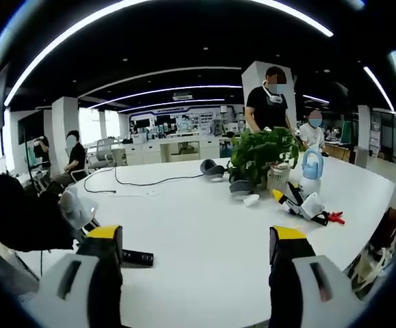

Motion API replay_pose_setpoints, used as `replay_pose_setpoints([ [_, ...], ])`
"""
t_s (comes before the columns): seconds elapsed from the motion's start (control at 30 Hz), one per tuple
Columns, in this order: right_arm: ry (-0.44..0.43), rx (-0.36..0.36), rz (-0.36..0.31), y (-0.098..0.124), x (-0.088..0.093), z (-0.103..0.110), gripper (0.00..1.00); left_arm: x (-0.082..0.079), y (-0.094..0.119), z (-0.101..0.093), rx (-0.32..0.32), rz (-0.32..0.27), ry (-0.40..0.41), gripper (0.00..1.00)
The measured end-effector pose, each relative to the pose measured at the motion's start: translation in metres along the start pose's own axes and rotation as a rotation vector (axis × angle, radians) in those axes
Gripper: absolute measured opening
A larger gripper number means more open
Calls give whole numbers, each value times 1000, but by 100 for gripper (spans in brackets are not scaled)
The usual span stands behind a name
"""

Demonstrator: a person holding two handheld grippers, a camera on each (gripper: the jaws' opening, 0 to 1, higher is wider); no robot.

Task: Press the specified remote control buttons in sequence, fully releasing each button before pressing the next.

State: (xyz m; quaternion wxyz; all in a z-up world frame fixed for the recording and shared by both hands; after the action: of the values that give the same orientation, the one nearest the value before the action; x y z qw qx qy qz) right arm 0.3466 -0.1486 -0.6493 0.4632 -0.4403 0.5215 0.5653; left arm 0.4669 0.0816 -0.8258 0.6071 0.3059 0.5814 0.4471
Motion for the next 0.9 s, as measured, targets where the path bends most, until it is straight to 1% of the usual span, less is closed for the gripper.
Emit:
replay_pose_setpoints([
  [0.13,3,2,13,0,2,0,89,-2,0,14,-20,10,-7,23],
  [0.43,16,-2,31,-2,5,2,87,-4,-3,34,-31,29,-28,23],
  [0.7,13,8,43,-1,7,0,84,-2,-9,56,-45,49,-48,23],
  [0.83,17,13,52,-2,8,-1,83,0,-14,64,-37,58,-41,23],
  [0.9,19,16,58,-2,9,-1,83,0,-17,68,-38,62,-55,23],
])
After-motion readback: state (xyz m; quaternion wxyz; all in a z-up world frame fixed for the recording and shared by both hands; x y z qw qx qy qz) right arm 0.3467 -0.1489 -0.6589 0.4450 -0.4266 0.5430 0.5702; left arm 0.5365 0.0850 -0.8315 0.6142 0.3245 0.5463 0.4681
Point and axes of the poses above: the point that each gripper's makers call its tool centre point, and the gripper's own axes: y roughly backward along the fingers, z roughly to its left, x roughly out of its underside, the point moved 2 cm from there along y, roughly backward along the fingers, and after that the axes turned 5 degrees about -z, right-handed, at the moved point
